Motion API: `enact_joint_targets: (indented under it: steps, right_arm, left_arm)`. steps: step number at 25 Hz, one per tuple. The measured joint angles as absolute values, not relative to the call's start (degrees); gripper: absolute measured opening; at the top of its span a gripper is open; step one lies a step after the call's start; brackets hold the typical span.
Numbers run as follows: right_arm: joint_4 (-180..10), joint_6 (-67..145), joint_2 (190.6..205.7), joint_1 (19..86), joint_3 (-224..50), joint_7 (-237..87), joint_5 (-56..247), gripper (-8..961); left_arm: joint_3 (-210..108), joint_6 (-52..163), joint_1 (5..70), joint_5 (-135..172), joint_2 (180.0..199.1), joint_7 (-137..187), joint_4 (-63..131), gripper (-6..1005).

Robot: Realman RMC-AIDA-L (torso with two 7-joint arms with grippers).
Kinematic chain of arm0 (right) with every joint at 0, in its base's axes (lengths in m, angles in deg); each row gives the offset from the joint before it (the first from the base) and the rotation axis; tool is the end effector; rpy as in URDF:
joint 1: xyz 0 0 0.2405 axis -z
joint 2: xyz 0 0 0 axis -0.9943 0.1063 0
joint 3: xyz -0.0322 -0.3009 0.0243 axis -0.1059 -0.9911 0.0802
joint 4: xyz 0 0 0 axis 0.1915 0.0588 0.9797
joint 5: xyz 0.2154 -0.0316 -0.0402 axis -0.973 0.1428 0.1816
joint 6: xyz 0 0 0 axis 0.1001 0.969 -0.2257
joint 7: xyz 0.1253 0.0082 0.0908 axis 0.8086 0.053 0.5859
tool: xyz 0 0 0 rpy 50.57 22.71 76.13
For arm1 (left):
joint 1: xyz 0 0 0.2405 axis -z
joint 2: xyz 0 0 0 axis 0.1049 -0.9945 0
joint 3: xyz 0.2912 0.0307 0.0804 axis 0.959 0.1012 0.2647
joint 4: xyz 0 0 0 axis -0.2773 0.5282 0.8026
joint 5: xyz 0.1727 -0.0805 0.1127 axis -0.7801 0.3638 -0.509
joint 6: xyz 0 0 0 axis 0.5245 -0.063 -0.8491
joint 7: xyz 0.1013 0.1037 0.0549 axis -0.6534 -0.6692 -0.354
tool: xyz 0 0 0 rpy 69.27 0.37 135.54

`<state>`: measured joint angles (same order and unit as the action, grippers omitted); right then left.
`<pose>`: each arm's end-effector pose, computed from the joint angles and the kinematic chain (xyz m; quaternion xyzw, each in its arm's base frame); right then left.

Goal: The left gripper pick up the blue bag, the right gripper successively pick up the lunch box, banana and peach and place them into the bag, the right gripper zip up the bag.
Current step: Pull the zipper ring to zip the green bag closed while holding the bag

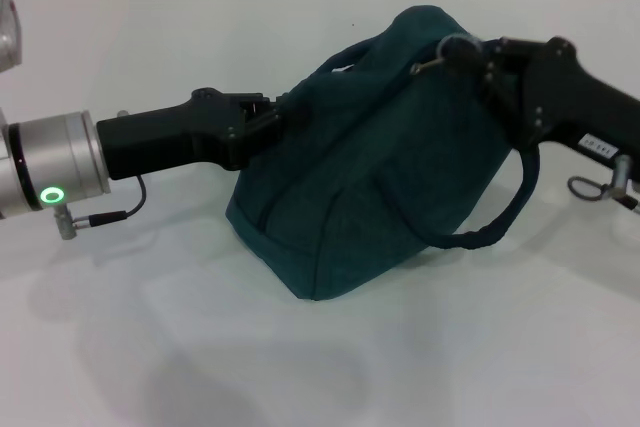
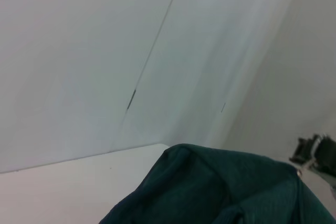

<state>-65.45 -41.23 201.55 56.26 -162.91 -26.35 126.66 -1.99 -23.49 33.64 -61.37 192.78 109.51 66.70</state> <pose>0.2440 0.3537 -0.0437 -0.8461 0.0917 0.4893 0.1904 -0.2765 0.3615 -0.0397 -0.8950 -0.2673 -0.3425 0.1015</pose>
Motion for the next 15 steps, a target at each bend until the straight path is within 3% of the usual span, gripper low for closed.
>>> enact_joint_targets:
  steps: [4,15]
  right_arm:
    - [-66.22,-40.50,201.35,56.22,-162.91,-26.39,122.88,10]
    - [-67.92,-33.92,201.24,56.59,-161.43,-26.80,120.92,10]
  left_arm:
    - [-1.82,-23.84,33.15,-61.35,192.77,108.16,66.70,104]
    - [-2.37,-24.38,31.92,-60.56,192.51,105.27,66.63,68]
